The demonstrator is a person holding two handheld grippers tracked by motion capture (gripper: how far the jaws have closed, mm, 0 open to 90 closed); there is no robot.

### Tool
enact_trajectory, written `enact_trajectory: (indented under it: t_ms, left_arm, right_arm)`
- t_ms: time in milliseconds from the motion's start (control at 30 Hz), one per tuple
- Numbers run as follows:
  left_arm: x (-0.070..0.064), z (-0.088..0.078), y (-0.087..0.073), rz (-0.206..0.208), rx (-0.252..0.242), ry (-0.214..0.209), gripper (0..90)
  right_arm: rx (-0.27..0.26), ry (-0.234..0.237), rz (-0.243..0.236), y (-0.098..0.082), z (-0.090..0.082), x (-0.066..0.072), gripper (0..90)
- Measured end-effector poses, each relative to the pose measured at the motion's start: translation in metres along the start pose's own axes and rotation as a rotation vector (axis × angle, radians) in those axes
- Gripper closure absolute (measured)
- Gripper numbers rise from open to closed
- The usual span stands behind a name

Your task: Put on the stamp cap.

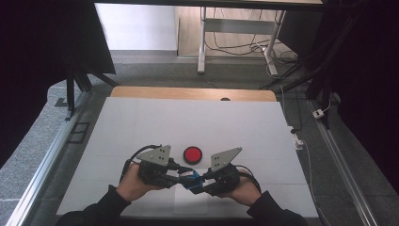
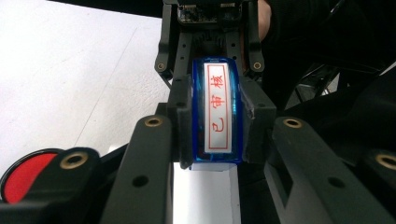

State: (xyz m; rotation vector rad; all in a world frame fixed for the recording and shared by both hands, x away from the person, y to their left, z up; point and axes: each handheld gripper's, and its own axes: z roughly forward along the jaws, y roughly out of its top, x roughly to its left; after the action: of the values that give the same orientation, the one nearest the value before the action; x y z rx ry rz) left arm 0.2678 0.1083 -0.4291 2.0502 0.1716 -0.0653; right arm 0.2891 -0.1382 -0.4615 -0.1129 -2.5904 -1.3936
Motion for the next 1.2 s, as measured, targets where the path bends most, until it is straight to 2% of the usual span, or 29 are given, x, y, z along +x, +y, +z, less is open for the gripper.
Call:
enact_trajectory:
  t_ms: [233,833,1000,1200]
  left_arm:
    - [0.0007,0.0014,-0.0013,-0.003,-0.006,-0.009,69.6]
    - [0.0035,0.0001,-0.0053,-0.029,-0.078,-0.04,69.6]
    - [0.0034,0.0012,-0.0053,-0.024,-0.071,-0.034,69.7]
    - [0.002,-0.0007,-0.0032,-0.008,-0.068,-0.02,69.6]
  right_arm:
    - [-0.006,0.005,-0.005,0.0008,-0.0003,0.0006,69.0]
    - [-0.053,0.024,-0.004,0.0023,-0.004,0.0011,69.3]
    - [-0.044,0.021,-0.003,0.0016,-0.0037,0.0007,69.1]
    - [-0.048,-0.007,-0.018,0.0034,-0.0046,0.003,68.1]
